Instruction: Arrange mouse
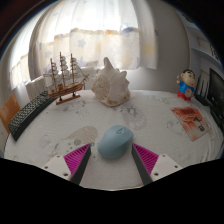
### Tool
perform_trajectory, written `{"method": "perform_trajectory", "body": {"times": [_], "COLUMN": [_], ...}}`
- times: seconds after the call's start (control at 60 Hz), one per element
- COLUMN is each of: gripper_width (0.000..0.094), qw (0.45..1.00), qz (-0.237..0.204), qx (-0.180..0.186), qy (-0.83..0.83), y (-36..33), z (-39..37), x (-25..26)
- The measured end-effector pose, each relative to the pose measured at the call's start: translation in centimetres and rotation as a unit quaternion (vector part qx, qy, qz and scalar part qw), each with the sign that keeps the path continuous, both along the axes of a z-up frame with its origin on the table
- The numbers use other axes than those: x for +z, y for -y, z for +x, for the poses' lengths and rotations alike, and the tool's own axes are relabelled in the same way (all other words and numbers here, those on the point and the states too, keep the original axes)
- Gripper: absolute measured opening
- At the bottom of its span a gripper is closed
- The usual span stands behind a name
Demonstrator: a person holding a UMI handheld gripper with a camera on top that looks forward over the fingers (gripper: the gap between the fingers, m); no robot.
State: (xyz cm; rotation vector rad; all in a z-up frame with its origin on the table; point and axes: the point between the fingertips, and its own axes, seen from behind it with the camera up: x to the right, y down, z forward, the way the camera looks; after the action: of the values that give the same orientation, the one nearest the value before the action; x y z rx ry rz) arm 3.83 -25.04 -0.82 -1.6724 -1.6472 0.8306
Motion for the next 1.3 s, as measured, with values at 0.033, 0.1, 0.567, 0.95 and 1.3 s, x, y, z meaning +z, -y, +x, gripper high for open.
{"method": "perform_trajectory", "body": {"times": [0.033, 0.1, 0.567, 0.95, 1.3], "gripper_width": [0.0852, 0.0856, 0.0577, 0.0418, 0.0416], "qw": [1.0, 1.0, 0.999, 0.996, 0.998], "qz": [0.0, -0.001, 0.0, -0.01, 0.04], "qx": [0.001, 0.004, 0.053, 0.083, -0.009], "qy": [0.0, -0.001, 0.001, -0.019, -0.041], "y": [0.0, -0.1, 1.3, -2.9, -31.0], "z": [-0.7, -1.9, -5.7, -6.4, -11.2], "x": [-0.1, -0.1, 0.0, 7.4, 10.9]}}
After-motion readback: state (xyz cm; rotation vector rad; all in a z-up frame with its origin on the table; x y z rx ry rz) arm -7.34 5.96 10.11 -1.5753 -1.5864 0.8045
